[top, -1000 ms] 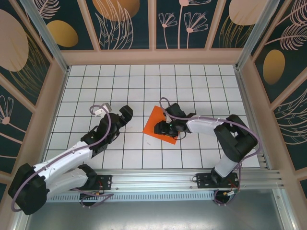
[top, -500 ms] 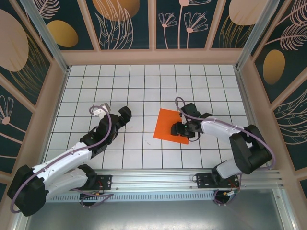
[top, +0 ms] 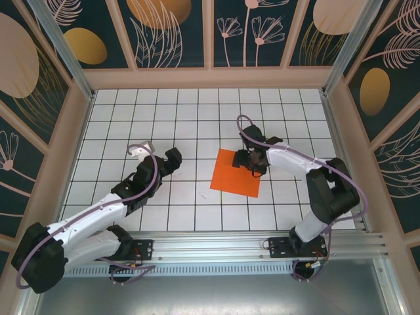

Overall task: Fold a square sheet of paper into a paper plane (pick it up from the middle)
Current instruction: Rotate the square sheet of paper at the center of the table.

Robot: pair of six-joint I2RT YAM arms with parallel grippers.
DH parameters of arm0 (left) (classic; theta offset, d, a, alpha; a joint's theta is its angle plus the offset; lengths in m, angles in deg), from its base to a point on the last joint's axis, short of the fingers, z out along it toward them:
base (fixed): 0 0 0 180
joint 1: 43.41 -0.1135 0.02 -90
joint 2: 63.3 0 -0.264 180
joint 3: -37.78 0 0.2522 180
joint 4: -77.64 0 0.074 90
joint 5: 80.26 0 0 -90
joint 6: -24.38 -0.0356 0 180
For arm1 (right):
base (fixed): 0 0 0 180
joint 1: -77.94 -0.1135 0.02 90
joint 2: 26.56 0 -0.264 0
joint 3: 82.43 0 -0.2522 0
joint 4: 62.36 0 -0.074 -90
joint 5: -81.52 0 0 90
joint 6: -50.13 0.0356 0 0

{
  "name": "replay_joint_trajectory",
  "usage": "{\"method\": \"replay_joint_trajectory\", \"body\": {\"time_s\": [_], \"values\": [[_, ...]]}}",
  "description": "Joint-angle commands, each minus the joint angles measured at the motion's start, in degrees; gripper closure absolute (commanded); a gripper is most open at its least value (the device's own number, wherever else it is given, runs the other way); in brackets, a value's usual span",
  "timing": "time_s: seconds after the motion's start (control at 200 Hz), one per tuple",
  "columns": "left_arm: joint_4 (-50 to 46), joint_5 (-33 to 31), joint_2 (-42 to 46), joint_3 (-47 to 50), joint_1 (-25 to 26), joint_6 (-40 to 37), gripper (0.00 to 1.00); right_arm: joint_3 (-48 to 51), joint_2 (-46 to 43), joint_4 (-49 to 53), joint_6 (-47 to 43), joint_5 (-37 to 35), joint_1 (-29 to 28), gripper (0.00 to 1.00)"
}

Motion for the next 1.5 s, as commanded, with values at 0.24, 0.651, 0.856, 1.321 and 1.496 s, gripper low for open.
{"method": "replay_joint_trajectory", "body": {"time_s": [0.24, 0.651, 0.856, 1.321, 1.496], "values": [[-1.97, -1.41, -0.42, -0.73, -0.30, -3.52, 0.02, -12.27, 15.39, 0.61, -10.40, -2.02, -5.71, 0.21], [-3.27, -2.72, -1.67, -1.69, -0.34, -4.70, 0.01, -19.19, 20.14, 2.58, -23.44, 1.49, -9.32, 0.25], [-3.79, -2.57, -2.69, -2.27, -0.29, -4.43, 0.02, -23.17, 15.64, 6.96, -18.04, -3.52, -9.34, 0.22], [-0.28, 0.75, -3.85, -2.74, -0.42, -5.84, 0.01, -6.64, -4.24, -10.18, -4.85, -8.91, -3.11, 0.01], [1.06, 3.51, -3.97, -2.90, -0.48, -5.46, 0.01, -4.61, -2.05, -11.15, -6.77, 8.51, 1.12, 0.10]]}}
